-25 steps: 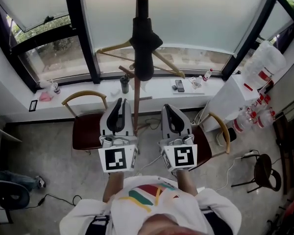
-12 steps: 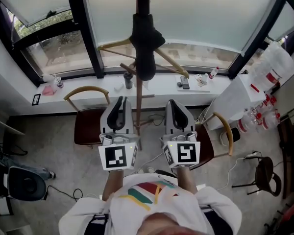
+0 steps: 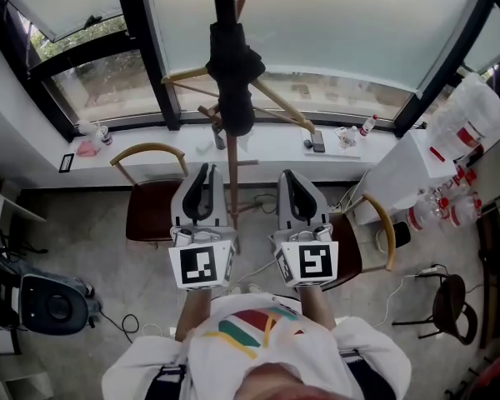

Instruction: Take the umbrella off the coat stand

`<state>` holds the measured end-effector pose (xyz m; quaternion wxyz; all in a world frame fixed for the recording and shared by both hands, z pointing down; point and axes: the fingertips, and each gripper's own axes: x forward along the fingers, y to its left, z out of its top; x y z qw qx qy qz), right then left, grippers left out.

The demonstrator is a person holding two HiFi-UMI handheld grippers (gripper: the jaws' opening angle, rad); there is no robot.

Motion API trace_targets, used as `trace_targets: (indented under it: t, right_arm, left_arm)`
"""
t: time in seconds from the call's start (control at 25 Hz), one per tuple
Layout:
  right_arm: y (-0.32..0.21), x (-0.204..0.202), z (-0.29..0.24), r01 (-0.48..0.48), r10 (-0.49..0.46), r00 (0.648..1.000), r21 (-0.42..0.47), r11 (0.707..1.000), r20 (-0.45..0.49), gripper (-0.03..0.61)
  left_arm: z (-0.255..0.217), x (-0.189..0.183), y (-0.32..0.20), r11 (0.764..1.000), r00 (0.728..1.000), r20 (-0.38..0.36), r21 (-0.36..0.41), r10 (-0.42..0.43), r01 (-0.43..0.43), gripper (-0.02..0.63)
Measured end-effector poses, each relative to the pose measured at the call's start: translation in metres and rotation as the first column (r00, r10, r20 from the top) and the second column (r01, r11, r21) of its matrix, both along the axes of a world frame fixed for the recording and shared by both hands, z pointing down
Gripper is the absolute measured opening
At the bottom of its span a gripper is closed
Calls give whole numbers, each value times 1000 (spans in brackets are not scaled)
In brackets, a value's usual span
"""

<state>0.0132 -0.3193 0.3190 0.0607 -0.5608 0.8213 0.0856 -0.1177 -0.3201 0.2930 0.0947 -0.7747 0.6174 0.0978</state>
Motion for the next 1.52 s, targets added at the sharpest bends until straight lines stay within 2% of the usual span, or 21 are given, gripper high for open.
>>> trace_targets:
  t: [0.28,0.48,0.6,0.64,0.76,0.92,1.16,1.52]
  right_arm:
    - [-3,9,-4,12,-12,1000,10,1000,6,0]
    - [-3,14,-8,15,-15,1000,22,1000,5,0]
    - [-3,19,-12,13,-13,1000,30,999,8,0]
    - [-2,20,-13,13,-13,1000,32,999,9,0]
    - [-1,25,-13,13,-13,1000,31,999,14,0]
    - [0,27,-10,12,-13,1000,24,1000,23,0]
    - [0,32,-10,2,-3,1000,17,1000,30,0]
    - [1,39,-7,-22,22,999,9,1000,31,0]
  left_arm:
    - [-18,2,-13,999,1000,17,28,-19,19,22]
    - [-53,8,-45,994,997,4,80,75,-76,189]
    - [-71,9,-71,991,992,-25,62,123,-122,299]
    - [-74,9,-80,990,991,-25,46,132,-131,314]
    - [-73,15,-106,985,985,-14,-23,170,-170,334]
    - [-66,27,-134,964,970,-32,-111,241,-243,341]
    - [-57,36,-152,936,958,-51,-202,283,-287,341]
    - [-37,48,-164,901,943,18,-301,332,-311,339]
